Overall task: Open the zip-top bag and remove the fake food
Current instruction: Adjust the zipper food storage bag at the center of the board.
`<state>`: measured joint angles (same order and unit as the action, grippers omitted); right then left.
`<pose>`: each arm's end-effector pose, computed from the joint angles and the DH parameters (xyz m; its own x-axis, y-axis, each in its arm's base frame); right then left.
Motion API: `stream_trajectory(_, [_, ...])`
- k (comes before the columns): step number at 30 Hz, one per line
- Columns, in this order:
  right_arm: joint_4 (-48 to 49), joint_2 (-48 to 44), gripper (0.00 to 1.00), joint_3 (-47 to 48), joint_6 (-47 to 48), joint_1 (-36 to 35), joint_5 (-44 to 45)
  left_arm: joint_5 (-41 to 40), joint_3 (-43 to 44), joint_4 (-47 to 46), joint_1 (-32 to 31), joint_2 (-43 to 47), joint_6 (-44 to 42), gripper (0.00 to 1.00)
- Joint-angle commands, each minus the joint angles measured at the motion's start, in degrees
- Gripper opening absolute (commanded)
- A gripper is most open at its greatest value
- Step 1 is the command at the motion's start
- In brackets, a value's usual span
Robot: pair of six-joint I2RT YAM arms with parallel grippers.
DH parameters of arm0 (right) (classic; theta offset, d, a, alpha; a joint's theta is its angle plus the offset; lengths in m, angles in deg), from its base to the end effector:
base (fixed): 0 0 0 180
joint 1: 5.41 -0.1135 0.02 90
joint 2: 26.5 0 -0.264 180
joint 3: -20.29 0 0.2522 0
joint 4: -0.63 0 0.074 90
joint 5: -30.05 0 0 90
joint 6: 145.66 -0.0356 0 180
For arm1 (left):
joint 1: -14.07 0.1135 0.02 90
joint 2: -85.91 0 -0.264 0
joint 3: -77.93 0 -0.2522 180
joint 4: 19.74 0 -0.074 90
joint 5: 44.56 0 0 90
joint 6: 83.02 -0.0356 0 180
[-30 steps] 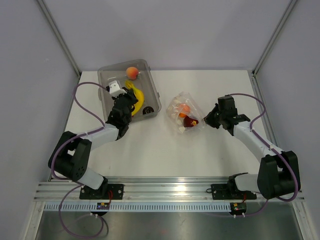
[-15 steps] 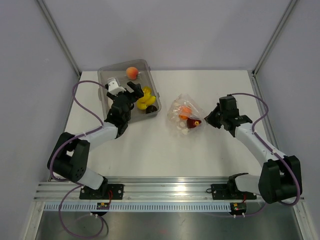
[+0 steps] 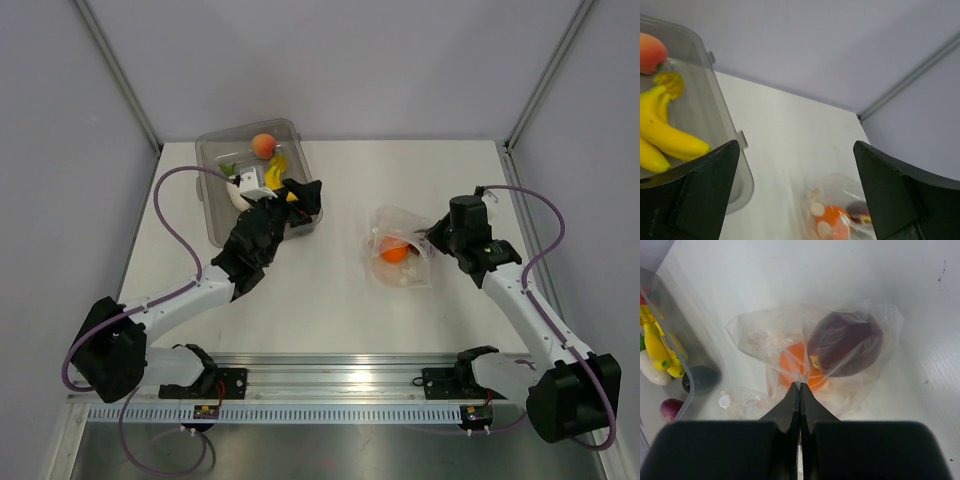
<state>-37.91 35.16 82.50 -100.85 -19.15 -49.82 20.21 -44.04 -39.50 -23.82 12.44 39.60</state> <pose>0.2276 0.0492 0.2812 -0.4917 0.5987 -0.6322 0.3543 0.8008 0.4828 0.2413 -0.1685 0.3074 -0.0686 -0.5645 -0.8226 0.2174 0.7962 -0.5646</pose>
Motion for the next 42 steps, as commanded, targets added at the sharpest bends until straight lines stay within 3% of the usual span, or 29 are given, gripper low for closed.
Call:
stream_trajectory(1, [0.96,0.81,0.00,1.56,0.45,-1.64,2.88,2.02,-2.08,-0.85,-3.94,1.93,0.07,0.99])
stream_trajectory(6, [1.57,2.14,0.00,2.35,1.68,-3.66,2.00,6.86,-3.40,1.43,-7.28,1.75,0.78,0.99])
stream_trajectory(11, [3.68,1.79,0.13,1.48,2.56,-3.93,-0.10,6.86,-6.12,3.37,-11.59,3.41,-0.01,0.99])
stream_trajectory(14, [4.65,2.14,0.23,1.13,3.27,-3.84,-0.64,11.77,-6.57,4.77,-11.77,6.57,-2.37,0.99])
stream_trajectory(19, [4.65,3.72,0.30,2.00,5.19,-3.75,-1.78,16.09,-4.54,9.87,-11.77,10.19,-7.30,0.99])
stream_trajectory(23, [2.72,3.81,0.55,3.49,7.74,-3.84,-1.96,18.46,-4.20,10.66,-11.77,10.28,-10.55,0.99])
stream_trajectory(24, [2.28,3.20,0.67,3.76,8.10,-3.84,-1.61,18.47,-3.06,11.54,-11.77,9.84,-11.52,0.99])
stream_trajectory(26, [2.27,2.23,0.72,3.50,8.89,-3.75,-0.82,20.21,-1.91,12.94,-11.77,7.74,-14.06,0.99])
stream_trajectory(35, [5.52,-3.13,0.80,1.66,13.19,-4.10,-4.23,21.47,4.77,19.72,-11.59,-0.70,-12.60,0.99])
stream_trajectory(42, [6.14,-5.95,0.86,2.35,19.51,-9.10,-2.84,24.88,2.23,18.23,-4.49,1.13,-3.54,0.99])
